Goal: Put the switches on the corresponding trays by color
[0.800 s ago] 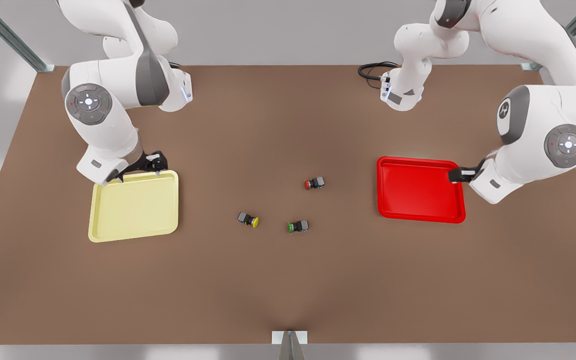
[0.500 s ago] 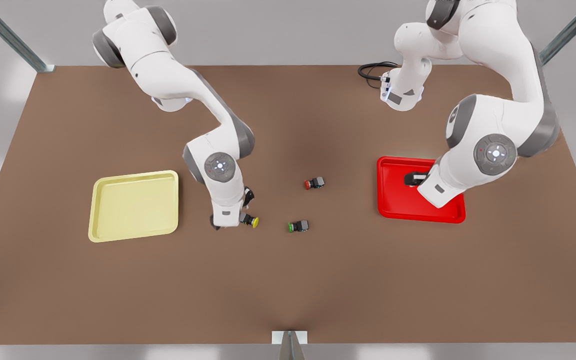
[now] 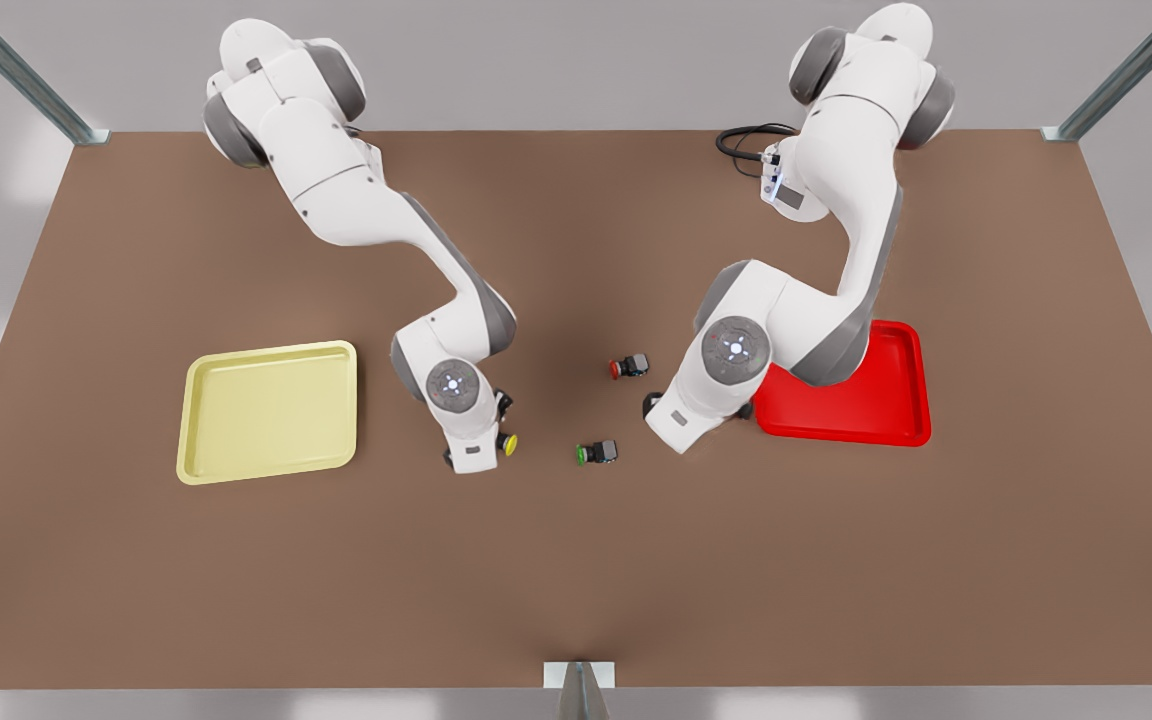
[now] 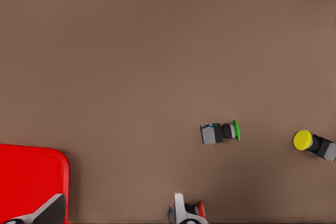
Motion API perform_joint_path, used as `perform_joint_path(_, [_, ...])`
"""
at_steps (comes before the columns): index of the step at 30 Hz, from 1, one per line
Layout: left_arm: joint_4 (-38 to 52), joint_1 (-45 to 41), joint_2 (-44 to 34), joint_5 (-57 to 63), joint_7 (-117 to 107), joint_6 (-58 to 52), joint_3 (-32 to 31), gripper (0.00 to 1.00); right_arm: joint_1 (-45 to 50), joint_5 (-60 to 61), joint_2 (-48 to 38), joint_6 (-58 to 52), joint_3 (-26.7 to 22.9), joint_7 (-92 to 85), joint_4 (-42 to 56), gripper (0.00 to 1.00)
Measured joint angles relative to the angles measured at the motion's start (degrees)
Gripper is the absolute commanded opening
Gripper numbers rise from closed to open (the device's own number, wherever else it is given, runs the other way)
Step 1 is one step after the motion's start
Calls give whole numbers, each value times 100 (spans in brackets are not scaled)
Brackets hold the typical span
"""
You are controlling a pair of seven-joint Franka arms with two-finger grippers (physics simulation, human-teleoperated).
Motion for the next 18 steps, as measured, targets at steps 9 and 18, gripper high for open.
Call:
perform_joint_path(9, [-36, -182, 338, -167, -83, 582, -101, 100, 119, -12, -93, 798, -50, 252, -769, 100])
perform_joint_path(18, [68, -264, 873, -151, -75, 1282, -31, 100, 129, -3, 289, 1058, -61, 281, -707, 100])
